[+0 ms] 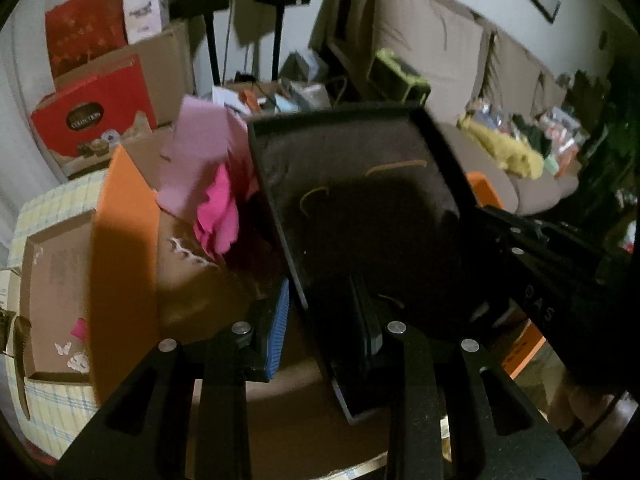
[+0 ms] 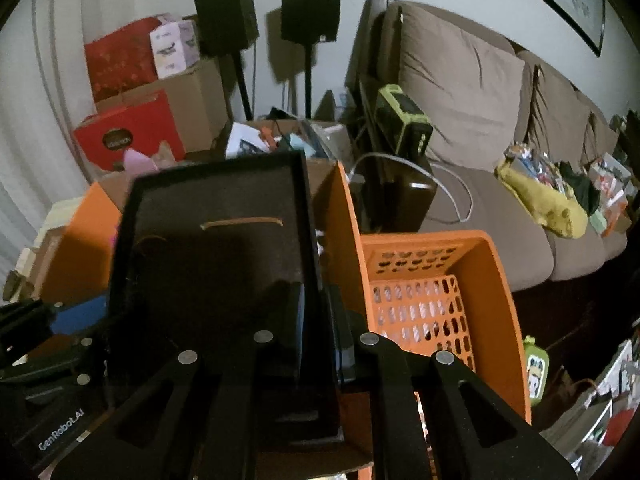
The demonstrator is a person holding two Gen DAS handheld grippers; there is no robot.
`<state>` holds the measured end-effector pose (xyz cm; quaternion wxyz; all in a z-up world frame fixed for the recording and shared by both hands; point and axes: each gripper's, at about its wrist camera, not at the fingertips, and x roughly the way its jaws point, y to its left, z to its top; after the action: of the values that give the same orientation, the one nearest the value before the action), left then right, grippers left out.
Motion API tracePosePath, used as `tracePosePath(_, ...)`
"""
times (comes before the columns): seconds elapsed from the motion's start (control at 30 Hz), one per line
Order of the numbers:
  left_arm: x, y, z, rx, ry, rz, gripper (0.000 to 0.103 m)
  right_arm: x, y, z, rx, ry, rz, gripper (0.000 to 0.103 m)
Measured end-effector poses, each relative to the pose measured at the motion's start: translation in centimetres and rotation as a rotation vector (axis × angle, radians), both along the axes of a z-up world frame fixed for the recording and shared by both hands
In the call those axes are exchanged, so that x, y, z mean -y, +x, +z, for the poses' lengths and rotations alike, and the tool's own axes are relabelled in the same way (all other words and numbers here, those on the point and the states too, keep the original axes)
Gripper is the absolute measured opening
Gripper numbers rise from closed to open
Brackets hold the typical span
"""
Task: Organize objects
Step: 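Carry the black tray with both grippers into the orange box beside the bouquet, then open both grippers and move the left gripper toward the wooden comb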
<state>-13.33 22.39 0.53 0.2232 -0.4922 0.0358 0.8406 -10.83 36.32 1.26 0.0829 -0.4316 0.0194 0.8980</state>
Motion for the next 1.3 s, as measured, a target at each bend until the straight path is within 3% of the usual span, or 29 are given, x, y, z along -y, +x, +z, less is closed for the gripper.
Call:
tracePosePath(0.2,-0.8,0.2,-1.3,0.033,-0.031,-0.03,0.023,0.5,-0.3,-2.3,0.036,0.018,0.002,0.009)
tracePosePath(0.43,2.3,0.9,1.6,-0.029,0.0,-0.026,0.025,0.0,0.1,-2.5,0.04,-0.01,-0.001,0.009)
tracePosePath(0.7,9.0,1.2,4.8,-0.074,0.048,0.042,0.049,1.1,1.2,-0.3,-0.014,-0.018,0.031,0.012)
tracePosePath(0.87,12.3,1.7,5.2,-0.105,0.009,0.091,0.054,3.2,1.6,0.9,-0.042,0.007,0.07,0.025)
tracePosePath(0.97,14.1,2.0,4.8,-0.118,-0.012,0.122,0.068,4.6,1.6,1.3,-0.054,0.008,0.092,0.031)
tracePosePath(1.3,20.4,3.1,3.8,-0.107,0.0,0.213,0.068,11.1,1.6,2.5,-0.076,0.038,0.193,0.05)
